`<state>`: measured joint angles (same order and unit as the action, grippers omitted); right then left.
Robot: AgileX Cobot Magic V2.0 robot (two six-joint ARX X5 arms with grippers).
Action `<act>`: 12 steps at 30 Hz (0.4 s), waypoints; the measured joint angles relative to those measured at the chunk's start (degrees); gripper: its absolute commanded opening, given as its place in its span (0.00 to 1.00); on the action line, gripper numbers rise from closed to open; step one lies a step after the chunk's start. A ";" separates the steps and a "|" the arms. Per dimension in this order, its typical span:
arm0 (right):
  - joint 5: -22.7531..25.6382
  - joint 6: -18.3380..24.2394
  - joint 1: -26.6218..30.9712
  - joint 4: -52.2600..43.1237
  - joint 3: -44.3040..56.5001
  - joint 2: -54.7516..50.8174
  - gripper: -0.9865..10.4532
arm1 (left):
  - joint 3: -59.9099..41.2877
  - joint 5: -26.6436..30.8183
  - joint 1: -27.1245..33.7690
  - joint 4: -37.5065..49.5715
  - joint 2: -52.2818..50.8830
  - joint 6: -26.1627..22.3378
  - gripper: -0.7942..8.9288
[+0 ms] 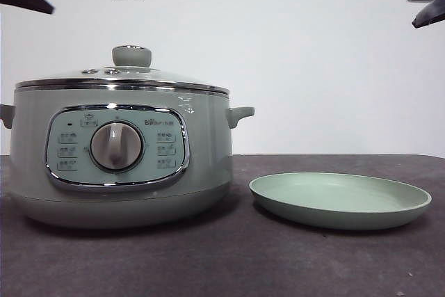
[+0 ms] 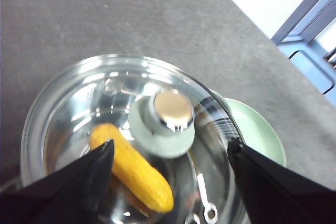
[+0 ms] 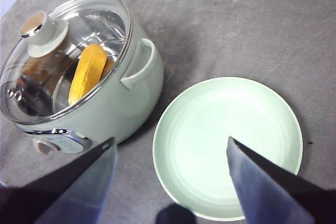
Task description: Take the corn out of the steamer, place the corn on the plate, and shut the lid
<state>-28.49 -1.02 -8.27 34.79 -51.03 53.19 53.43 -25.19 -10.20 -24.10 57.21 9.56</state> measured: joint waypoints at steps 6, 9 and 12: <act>0.00 0.02 -0.02 0.00 0.00 0.00 0.39 | 7.52 8.13 -6.54 -2.49 8.66 -3.26 0.48; 0.00 0.00 -0.02 0.00 0.00 0.00 0.39 | 9.90 11.74 -9.14 -2.49 12.57 -4.20 0.48; 0.02 0.02 -0.02 0.00 0.00 0.00 0.39 | 11.08 14.32 -11.19 -2.43 16.00 -5.11 0.48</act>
<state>-28.47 -0.99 -8.29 34.79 -51.03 53.19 64.51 -10.87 -21.39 -26.52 73.21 4.45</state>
